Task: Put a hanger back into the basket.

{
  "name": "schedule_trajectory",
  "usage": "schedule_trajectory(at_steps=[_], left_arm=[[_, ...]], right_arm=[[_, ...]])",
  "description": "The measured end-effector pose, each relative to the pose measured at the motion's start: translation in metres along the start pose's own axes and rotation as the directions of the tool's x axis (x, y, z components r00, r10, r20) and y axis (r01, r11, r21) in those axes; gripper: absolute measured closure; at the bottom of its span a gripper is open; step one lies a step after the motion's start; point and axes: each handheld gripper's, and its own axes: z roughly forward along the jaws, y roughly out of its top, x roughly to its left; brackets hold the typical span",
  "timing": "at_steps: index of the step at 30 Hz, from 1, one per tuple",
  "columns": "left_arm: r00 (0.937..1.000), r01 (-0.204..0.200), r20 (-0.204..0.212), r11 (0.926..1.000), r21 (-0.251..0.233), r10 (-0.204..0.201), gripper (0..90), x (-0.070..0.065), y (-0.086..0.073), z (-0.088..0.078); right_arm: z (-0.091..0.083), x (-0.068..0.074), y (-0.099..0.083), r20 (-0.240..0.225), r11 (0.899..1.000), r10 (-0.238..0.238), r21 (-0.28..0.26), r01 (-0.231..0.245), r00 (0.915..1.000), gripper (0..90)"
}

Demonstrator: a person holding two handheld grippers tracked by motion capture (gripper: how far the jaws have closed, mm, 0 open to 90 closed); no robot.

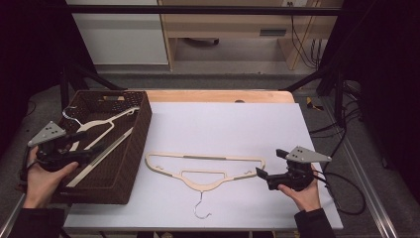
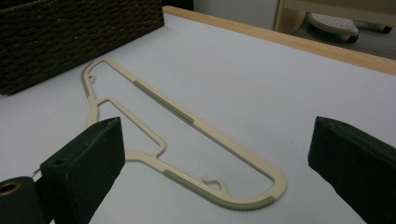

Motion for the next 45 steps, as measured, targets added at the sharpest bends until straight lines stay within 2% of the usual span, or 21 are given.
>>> schedule_trajectory(at_steps=[6,9,12,14,21,28,31,38,45], left_arm=[[0.9972,-0.031,0.068,0.9988,-0.037,0.033,10.1,-0.031,0.001,0.014],[0.9941,-0.03,0.103,0.9982,-0.052,0.035,8.6,-0.046,-0.001,0.02],[0.991,-0.045,0.123,0.9972,-0.06,0.052,8.3,-0.059,-0.003,0.024],[0.989,-0.033,0.141,0.9967,-0.074,0.043,8.1,-0.066,-0.006,0.027],[0.9837,-0.05,0.17,0.9969,-0.061,0.06,8.0,-0.084,-0.011,0.034],[0.9773,-0.075,0.194,0.9953,-0.062,0.085,7.3,-0.1,-0.013,0.041],[0.9742,-0.087,0.205,0.9949,-0.051,0.095,7.0,-0.106,-0.014,0.045],[0.9714,-0.093,0.217,0.9954,-0.024,0.096,6.6,-0.116,-0.02,0.057],[0.9682,-0.103,0.228,0.9945,-0.016,0.104,6.5,-0.12,-0.022,0.059]], right_arm=[[0.002,0.001,0.001,0.003,1.0,0.002,-0.002,-0.002,1.0,4.3],[0.002,0.0,0.001,0.002,1.0,0.005,-0.007,-0.005,1.0,4.2],[0.002,0.001,0.001,0.004,1.0,0.006,-0.012,-0.006,1.0,4.1],[0.002,0.0,0.001,0.01,1.0,0.005,-0.017,-0.005,0.9999,4.1],[0.003,0.002,0.001,0.01,1.0,-0.001,-0.013,0.001,1.0,4.1],[0.011,0.009,0.004,-0.009,1.0,-0.021,-0.001,0.021,0.9997,4.0],[0.016,0.014,0.006,-0.017,1.0,-0.027,0.007,0.028,0.9995,4.0],[0.033,0.03,0.017,-0.059,0.998,-0.06,0.021,0.061,0.9965,4.6],[0.055,0.048,0.027,-0.1,0.995,-0.084,0.041,0.089,0.9914,6.1]])
